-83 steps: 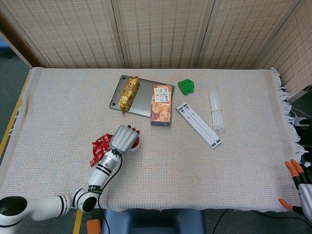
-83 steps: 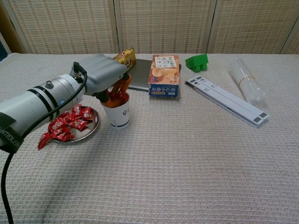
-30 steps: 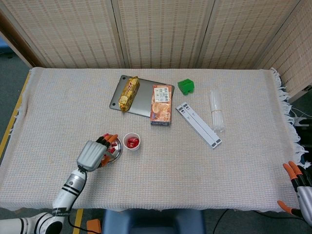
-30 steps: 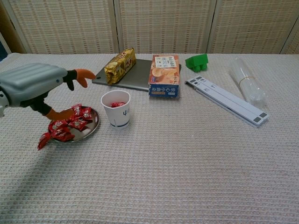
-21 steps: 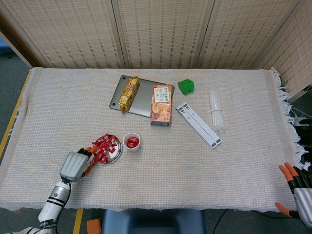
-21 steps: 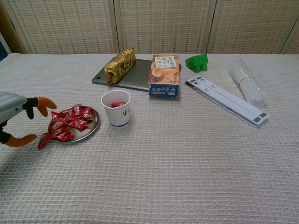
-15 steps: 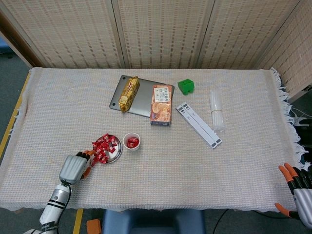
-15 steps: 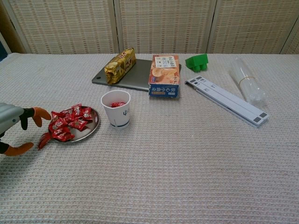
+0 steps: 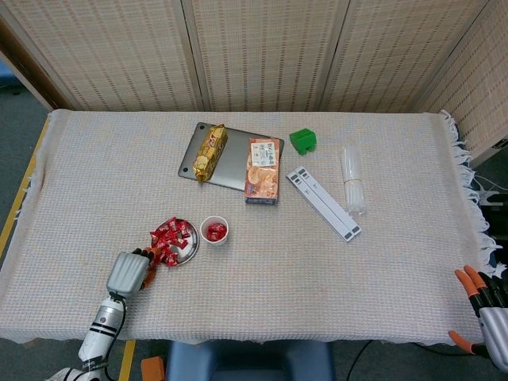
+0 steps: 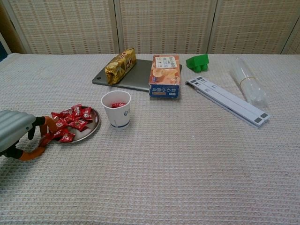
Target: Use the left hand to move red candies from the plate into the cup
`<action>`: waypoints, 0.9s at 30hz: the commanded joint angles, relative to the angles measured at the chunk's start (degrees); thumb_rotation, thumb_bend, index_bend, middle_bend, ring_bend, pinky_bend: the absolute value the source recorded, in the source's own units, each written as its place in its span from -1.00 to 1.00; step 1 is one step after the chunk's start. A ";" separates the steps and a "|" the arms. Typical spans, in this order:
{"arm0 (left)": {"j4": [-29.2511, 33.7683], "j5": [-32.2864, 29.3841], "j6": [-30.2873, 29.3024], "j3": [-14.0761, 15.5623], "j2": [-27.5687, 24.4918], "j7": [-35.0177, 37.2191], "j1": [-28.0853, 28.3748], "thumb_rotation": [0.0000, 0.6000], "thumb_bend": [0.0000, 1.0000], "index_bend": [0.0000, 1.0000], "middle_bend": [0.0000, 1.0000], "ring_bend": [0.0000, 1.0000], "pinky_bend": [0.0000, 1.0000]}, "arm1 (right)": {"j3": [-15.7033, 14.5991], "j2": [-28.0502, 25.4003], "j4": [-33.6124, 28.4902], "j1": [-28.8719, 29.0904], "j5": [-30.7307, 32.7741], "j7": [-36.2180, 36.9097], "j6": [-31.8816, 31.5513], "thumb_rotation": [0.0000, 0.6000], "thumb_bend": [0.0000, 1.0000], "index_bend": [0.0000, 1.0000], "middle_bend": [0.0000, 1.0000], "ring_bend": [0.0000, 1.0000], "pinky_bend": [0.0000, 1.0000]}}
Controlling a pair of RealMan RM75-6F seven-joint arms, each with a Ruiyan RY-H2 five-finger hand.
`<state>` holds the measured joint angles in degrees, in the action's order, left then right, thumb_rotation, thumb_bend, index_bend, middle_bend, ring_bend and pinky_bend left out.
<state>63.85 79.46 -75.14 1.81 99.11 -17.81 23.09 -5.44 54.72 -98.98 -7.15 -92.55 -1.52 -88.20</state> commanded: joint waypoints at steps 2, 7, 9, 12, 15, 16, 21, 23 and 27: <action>-3.59 1.14 -0.52 -1.11 2.08 1.27 -0.20 1.00 -0.28 -0.02 0.08 0.13 1.00 | 0.02 0.01 -0.04 0.02 0.06 -0.13 0.07 1.00 -0.91 -1.00 -1.00 -1.00 -1.00; -5.84 2.06 -0.71 -1.82 3.24 2.71 -0.29 1.00 -0.27 0.06 0.17 0.17 1.00 | 0.07 0.12 -0.06 0.01 0.24 -0.35 0.13 1.00 -0.91 -1.00 -1.00 -1.00 -1.00; -6.11 2.41 -0.85 -2.09 3.34 3.13 -0.32 1.00 -0.27 0.07 0.18 0.18 1.00 | 0.09 0.09 -0.16 0.03 0.31 -0.43 0.20 1.00 -0.91 -1.00 -1.00 -1.00 -1.00; -6.06 3.11 -1.47 -2.46 3.28 3.77 -0.39 1.00 -0.27 0.08 0.20 0.19 1.00 | 0.15 0.10 -0.18 0.04 0.43 -0.43 0.19 1.00 -0.91 -1.00 -1.00 -1.00 -1.00; -5.20 3.77 -1.89 -2.59 2.75 3.92 -0.50 1.00 -0.27 0.08 0.21 0.19 1.00 | 0.20 0.09 -0.19 0.04 0.55 -0.41 0.22 1.00 -0.91 -1.00 -1.00 -1.00 -1.00; -4.81 3.92 -1.97 -2.63 2.55 3.86 -0.54 1.00 -0.27 0.08 0.21 0.19 1.00 | 0.21 0.10 -0.16 0.06 0.58 -0.42 0.26 1.00 -0.91 -1.00 -1.00 -1.00 -1.00; -2.75 4.21 -1.85 -3.03 1.45 3.59 -0.69 1.00 -0.26 0.08 0.22 0.21 1.00 | 0.25 0.11 -0.21 0.13 0.70 -0.53 0.42 1.00 -0.91 -1.00 -1.00 -1.00 -1.00; -1.81 4.08 -1.40 -3.02 0.92 3.68 -0.81 1.00 -0.26 0.08 0.22 0.21 1.00 | 0.26 0.14 -0.19 0.13 0.74 -0.57 0.43 1.00 -0.91 -1.00 -1.00 -1.00 -1.00; 0.76 3.49 0.01 -3.10 -0.56 4.11 -1.03 1.00 -0.26 0.08 0.23 0.23 1.00 | 0.28 0.16 -0.26 0.20 0.85 -0.74 0.60 1.00 -0.91 -1.00 -1.00 -1.00 -1.00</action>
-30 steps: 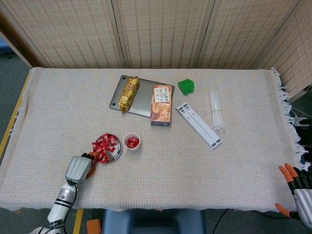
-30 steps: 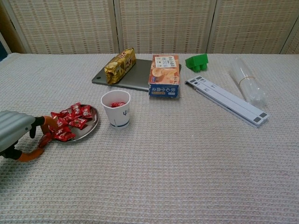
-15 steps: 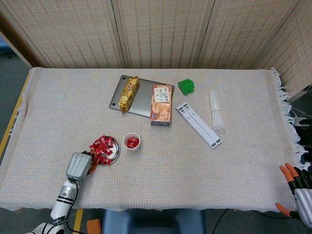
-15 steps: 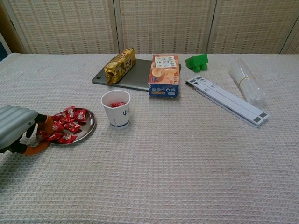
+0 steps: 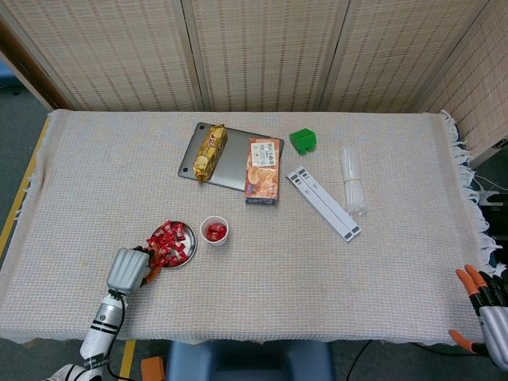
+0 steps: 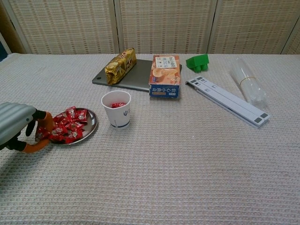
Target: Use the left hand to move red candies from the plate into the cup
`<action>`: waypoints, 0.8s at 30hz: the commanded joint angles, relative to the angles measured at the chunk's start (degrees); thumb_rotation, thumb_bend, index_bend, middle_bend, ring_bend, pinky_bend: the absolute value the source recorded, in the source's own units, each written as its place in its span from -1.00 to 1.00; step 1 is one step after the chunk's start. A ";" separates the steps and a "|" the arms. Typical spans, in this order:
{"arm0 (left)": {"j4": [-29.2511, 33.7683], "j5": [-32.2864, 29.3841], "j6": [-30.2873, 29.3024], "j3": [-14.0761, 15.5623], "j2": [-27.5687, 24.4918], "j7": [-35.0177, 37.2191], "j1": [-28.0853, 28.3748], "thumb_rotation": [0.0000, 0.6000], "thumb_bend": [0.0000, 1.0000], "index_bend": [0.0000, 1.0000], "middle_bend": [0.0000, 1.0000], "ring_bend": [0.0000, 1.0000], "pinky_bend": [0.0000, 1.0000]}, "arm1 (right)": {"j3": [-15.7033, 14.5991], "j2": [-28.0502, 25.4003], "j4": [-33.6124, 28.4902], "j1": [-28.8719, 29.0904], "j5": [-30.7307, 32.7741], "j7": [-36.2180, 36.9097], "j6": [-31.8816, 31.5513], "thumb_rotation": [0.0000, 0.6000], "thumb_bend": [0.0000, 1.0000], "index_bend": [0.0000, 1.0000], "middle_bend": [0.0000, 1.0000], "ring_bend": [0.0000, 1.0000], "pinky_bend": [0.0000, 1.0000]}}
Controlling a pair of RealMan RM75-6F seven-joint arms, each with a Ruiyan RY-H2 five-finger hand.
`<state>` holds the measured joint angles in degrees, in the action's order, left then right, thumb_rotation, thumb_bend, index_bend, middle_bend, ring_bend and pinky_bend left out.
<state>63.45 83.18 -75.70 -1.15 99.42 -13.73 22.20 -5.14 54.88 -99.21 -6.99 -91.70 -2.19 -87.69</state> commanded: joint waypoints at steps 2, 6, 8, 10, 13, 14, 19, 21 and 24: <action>1.54 -0.07 0.29 -0.42 -0.99 0.13 -0.16 1.00 -0.26 0.08 0.24 0.23 1.00 | -0.01 0.04 -0.04 0.07 0.01 -0.12 0.14 1.00 -0.91 -1.00 -1.00 -1.00 -1.00; 2.72 0.59 -0.24 -1.12 -1.37 -0.17 0.18 1.00 -0.26 0.07 0.25 0.23 1.00 | 0.02 -0.04 -0.05 0.02 -0.09 0.14 -0.08 1.00 -0.91 -1.00 -1.00 -1.00 -1.00; 3.33 0.78 -0.17 -1.46 -1.48 -0.73 0.49 1.00 -0.25 0.07 0.26 0.23 1.00 | 0.00 -0.11 0.02 0.00 -0.11 0.33 -0.13 1.00 -0.91 -1.00 -1.00 -1.00 -1.00; 3.94 0.80 0.01 -1.85 -1.55 -1.11 0.80 1.00 -0.25 0.07 0.26 0.23 1.00 | 0.01 -0.15 0.07 -0.02 -0.11 0.49 -0.17 1.00 -0.91 -1.00 -1.00 -1.00 -1.00; 5.23 0.98 -0.04 -2.66 -1.80 -1.78 1.39 1.00 -0.24 0.07 0.26 0.23 1.00 | 0.05 -0.24 0.14 -0.07 -0.07 0.81 -0.32 1.00 -0.91 -1.00 -1.00 -1.00 -1.00; 5.68 1.06 -0.09 -2.91 -1.94 -2.00 1.57 1.00 -0.24 0.07 0.26 0.23 1.00 | 0.06 -0.26 0.15 -0.10 -0.07 0.89 -0.40 1.00 -0.91 -1.00 -1.00 -1.00 -1.00; 8.23 0.81 0.23 -4.41 -2.83 -3.65 2.61 1.00 -0.23 0.10 0.28 0.23 1.00 | 0.17 -0.37 0.24 -0.11 0.10 1.26 -0.48 1.00 -0.91 -1.00 -1.00 -1.00 -1.00; 9.43 0.81 -0.04 -5.40 -3.28 -4.02 3.15 1.00 -0.23 0.11 0.28 0.23 1.00 | 0.21 -0.38 0.25 -0.07 0.19 1.29 -0.38 1.00 -0.91 -1.00 -1.00 -1.00 -1.00; 11.83 0.99 -0.38 -7.15 -4.20 -4.87 4.31 1.00 -0.22 0.10 0.27 0.23 1.00 | 0.32 -0.35 0.21 0.03 0.48 1.20 -0.16 1.00 -0.91 -1.00 -1.00 -1.00 -1.00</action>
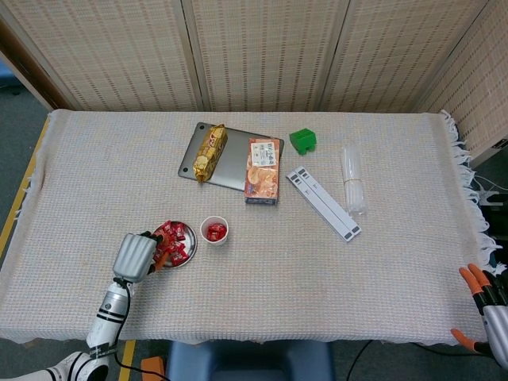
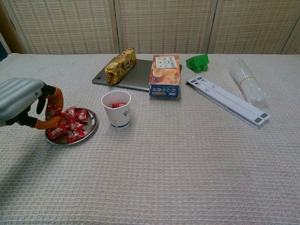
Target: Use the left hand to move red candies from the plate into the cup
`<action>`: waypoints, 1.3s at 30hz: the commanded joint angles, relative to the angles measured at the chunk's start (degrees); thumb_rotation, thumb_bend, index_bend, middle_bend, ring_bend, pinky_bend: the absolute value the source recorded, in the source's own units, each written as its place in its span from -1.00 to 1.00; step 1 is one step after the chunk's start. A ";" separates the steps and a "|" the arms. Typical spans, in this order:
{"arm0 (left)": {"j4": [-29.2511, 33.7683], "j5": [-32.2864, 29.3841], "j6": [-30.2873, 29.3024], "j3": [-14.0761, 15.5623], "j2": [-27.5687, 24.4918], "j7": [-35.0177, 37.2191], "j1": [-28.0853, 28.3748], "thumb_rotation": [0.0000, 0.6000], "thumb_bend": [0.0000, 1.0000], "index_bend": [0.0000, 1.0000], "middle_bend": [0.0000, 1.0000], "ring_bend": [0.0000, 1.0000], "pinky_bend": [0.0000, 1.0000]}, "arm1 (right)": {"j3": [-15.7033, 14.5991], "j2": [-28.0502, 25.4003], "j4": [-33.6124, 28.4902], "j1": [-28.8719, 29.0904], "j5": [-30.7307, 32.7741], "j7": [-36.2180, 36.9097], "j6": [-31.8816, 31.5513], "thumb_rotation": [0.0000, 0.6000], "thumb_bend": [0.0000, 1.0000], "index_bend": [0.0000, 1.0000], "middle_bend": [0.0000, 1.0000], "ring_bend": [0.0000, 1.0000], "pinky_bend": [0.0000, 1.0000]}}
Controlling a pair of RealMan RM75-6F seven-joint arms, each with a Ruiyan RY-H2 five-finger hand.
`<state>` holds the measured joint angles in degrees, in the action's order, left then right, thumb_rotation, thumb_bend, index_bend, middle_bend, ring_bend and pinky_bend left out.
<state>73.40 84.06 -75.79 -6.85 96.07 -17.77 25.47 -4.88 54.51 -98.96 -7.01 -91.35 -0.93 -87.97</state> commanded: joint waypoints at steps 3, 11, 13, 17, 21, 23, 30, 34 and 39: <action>4.81 -0.05 0.16 -3.30 -1.84 -2.66 2.59 1.00 -0.22 0.10 0.27 0.23 1.00 | 0.20 0.05 -0.15 0.20 0.49 -0.27 0.41 1.00 -0.91 -1.00 -1.00 -1.00 -1.00; 8.28 -1.45 3.00 -6.14 -1.36 -7.47 6.32 1.00 -0.21 0.10 0.27 0.23 1.00 | 0.53 0.11 -0.28 0.51 1.31 -0.51 1.03 1.00 -0.91 -1.00 -1.00 -1.00 -1.00; 8.20 -2.35 5.90 -7.11 0.93 -10.35 9.22 1.00 -0.21 0.10 0.27 0.23 1.00 | 0.78 0.04 -0.31 0.62 1.89 -0.34 1.23 1.00 -0.91 -1.00 -1.00 -1.00 -1.00; 6.93 -4.03 7.90 -7.86 3.99 -13.47 11.77 1.00 -0.22 0.09 0.27 0.23 1.00 | 0.94 -0.10 -0.27 0.67 2.36 -0.04 1.36 1.00 -0.91 -1.00 -1.00 -1.00 -1.00; 5.01 -5.11 9.21 -8.38 6.48 -15.05 13.94 1.00 -0.22 0.08 0.26 0.22 1.00 | 1.08 -0.26 -0.24 0.72 2.81 0.33 1.54 1.00 -0.91 -1.00 -1.00 -1.00 -1.00; 4.00 -5.72 9.77 -8.54 7.33 -15.59 14.70 1.00 -0.22 0.06 0.25 0.21 1.00 | 1.13 -0.31 -0.21 0.74 2.98 0.45 1.59 1.00 -0.91 -1.00 -1.00 -1.00 -1.00; 0.19 -8.13 10.93 -8.89 9.06 -15.96 16.22 1.00 -0.22 -0.06 0.16 0.12 1.00 | 1.26 -0.50 -0.23 0.79 3.33 0.84 1.72 1.00 -0.91 -1.00 -1.00 -1.00 -1.00; -0.70 -8.35 10.58 -8.57 8.76 -15.03 16.23 1.00 -0.22 -0.06 0.15 0.11 1.00 | 1.27 -0.48 -0.22 0.75 3.29 0.84 1.62 1.00 -0.91 -1.00 -1.00 -1.00 -1.00; -0.40 -8.87 10.64 -7.76 8.03 -14.93 16.07 1.00 -0.22 -0.09 0.14 0.09 1.00 | 1.23 -0.30 -0.38 0.80 3.16 0.38 1.69 1.00 -0.91 -1.00 -1.00 -1.00 -1.00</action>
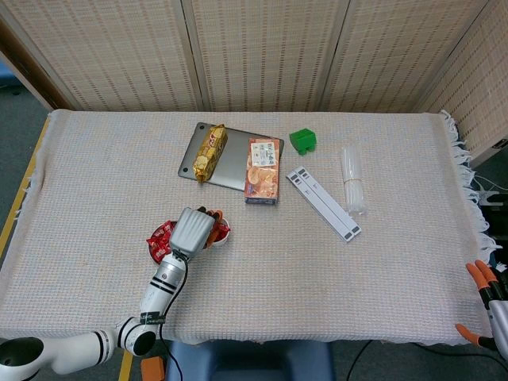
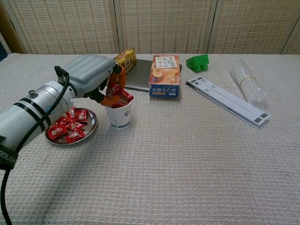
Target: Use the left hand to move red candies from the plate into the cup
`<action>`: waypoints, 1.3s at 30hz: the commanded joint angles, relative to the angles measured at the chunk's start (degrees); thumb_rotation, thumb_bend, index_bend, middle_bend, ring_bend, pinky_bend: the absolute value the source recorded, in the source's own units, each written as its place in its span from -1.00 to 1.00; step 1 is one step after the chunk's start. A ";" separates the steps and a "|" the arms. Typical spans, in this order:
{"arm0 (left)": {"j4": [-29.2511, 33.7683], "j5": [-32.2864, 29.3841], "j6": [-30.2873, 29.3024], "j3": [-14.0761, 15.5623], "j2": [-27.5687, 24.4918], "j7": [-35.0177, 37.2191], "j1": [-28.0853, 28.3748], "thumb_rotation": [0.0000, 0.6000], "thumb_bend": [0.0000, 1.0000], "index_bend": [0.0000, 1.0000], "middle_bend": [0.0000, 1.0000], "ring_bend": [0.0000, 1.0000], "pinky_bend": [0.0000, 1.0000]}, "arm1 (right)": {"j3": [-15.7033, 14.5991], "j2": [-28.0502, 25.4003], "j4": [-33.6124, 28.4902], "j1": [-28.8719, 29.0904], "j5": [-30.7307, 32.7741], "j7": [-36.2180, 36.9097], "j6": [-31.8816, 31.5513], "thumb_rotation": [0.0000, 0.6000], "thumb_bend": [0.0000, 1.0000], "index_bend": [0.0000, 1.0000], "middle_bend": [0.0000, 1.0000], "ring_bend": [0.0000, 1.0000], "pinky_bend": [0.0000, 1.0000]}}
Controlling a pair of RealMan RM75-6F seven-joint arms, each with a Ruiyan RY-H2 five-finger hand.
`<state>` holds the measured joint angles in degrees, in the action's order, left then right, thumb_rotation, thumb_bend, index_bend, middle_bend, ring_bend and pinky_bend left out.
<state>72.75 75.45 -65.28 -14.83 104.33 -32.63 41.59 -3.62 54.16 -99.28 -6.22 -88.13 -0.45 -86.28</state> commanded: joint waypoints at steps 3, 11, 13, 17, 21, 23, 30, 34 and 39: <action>0.79 -0.72 0.39 0.71 -0.70 -0.10 -0.16 1.00 -0.22 -0.15 0.08 0.02 1.00 | 0.03 0.15 -0.13 -0.07 -0.06 -0.27 -0.21 1.00 -0.91 -1.00 -1.00 -1.00 -1.00; 2.92 -2.54 1.80 1.70 -2.21 -1.17 -0.19 1.00 -0.22 -0.46 -0.14 -0.21 1.00 | 0.01 0.20 -0.17 -0.15 -0.14 -0.33 -0.35 1.00 -0.91 -1.00 -1.00 -1.00 -1.00; 3.50 -2.86 1.91 1.64 -2.33 -0.76 -0.09 1.00 -0.22 -0.58 -0.22 -0.28 1.00 | 0.02 0.19 -0.16 -0.21 -0.13 -0.26 -0.47 1.00 -0.91 -1.00 -1.00 -1.00 -1.00; 4.06 -3.06 1.92 1.36 -2.43 1.33 0.04 1.00 -0.22 -0.80 -0.36 -0.41 1.00 | 0.03 0.12 -0.11 -0.28 -0.17 -0.02 -0.63 1.00 -0.91 -1.00 -1.00 -1.00 -1.00; 4.92 -2.96 2.18 0.77 -3.00 5.59 0.15 1.00 -0.23 -0.92 -0.43 -0.45 1.00 | -0.01 0.05 -0.08 -0.29 -0.29 0.14 -0.65 1.00 -0.91 -1.00 -1.00 -1.00 -1.00; 4.92 -2.47 1.97 0.70 -3.13 7.23 0.20 1.00 -0.25 -0.96 -0.46 -0.47 1.00 | -0.01 0.05 -0.04 -0.33 -0.30 0.21 -0.71 1.00 -0.91 -1.00 -1.00 -1.00 -1.00; 4.33 -2.83 3.07 1.29 -3.54 7.59 0.87 1.00 -0.28 -1.00 -0.56 -0.59 1.00 | 0.01 0.08 -0.04 -0.37 -0.41 0.18 -0.85 1.00 -0.91 -1.00 -1.00 -1.00 -1.00; 4.15 -3.09 3.33 1.50 -3.58 7.36 1.17 1.00 -0.29 -1.00 -0.60 -0.62 0.98 | 0.10 0.06 -0.05 -0.43 -0.22 0.26 -0.94 1.00 -0.91 -1.00 -1.00 -1.00 -1.00; 3.82 -3.48 3.68 1.74 -3.41 7.35 1.51 1.00 -0.30 -1.00 -0.66 -0.65 0.54 | 0.11 0.05 -0.06 -0.30 -0.14 0.22 -0.66 1.00 -0.91 -1.00 -1.00 -1.00 -1.00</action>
<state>76.63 72.03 -61.67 -13.13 100.89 -25.28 43.04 -3.51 54.22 -99.34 -6.52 -88.26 -0.23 -86.94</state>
